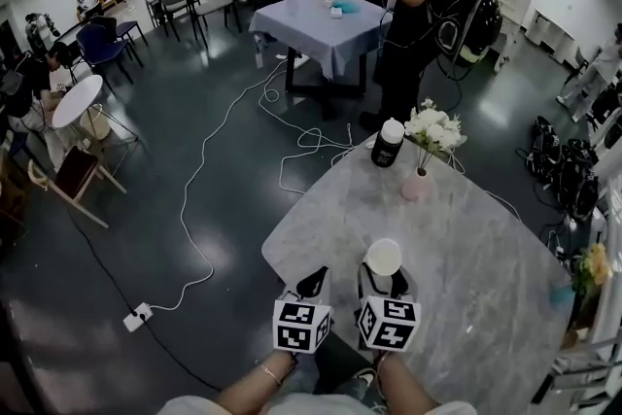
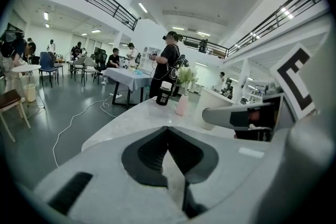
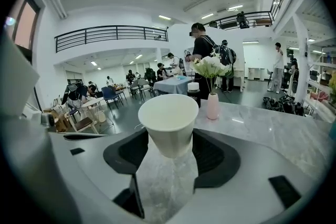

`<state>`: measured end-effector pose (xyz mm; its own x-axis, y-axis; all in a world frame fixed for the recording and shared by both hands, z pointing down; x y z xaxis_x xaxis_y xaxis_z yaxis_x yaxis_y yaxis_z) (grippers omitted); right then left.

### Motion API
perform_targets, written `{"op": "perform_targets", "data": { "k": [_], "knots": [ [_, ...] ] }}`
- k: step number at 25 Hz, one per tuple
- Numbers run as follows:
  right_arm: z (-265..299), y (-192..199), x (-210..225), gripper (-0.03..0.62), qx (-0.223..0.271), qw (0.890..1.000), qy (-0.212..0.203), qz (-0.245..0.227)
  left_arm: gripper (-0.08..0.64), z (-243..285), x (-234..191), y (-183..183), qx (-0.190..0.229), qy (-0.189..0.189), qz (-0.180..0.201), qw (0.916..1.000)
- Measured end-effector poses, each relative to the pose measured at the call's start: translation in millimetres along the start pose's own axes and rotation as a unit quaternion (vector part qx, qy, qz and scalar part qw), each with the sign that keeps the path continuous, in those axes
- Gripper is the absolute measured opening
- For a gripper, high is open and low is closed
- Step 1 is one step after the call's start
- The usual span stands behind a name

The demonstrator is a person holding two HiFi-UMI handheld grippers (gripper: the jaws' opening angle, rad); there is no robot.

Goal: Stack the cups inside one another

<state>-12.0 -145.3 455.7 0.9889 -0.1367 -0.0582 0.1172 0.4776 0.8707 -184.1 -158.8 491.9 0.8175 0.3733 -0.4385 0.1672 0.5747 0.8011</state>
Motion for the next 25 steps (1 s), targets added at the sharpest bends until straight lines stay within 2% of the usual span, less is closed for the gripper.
{"op": "perform_targets", "data": {
  "k": [14,25],
  "knots": [
    [-53.3,21.0,31.7,0.238,-0.002,1.0,0.016,0.01,-0.003,-10.0,49.6,16.4,-0.01,0.019,0.02,0.9996],
    [-73.2,43.3,54.7,0.238,-0.012,1.0,0.016,0.02,-0.003,-7.0,79.1,38.4,-0.024,0.026,0.027,0.999]
  ]
}}
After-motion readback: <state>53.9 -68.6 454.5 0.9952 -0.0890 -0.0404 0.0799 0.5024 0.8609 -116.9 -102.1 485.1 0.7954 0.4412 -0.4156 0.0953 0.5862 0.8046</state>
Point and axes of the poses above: the fingertips, and each gripper's own axes: z forward along the fingers, x to its right, y out of its underside, the point moved 10 cm from there along -z, backward along the fingers, and after that the axes turned 10 degrees about -z, right-handed, at the moved point
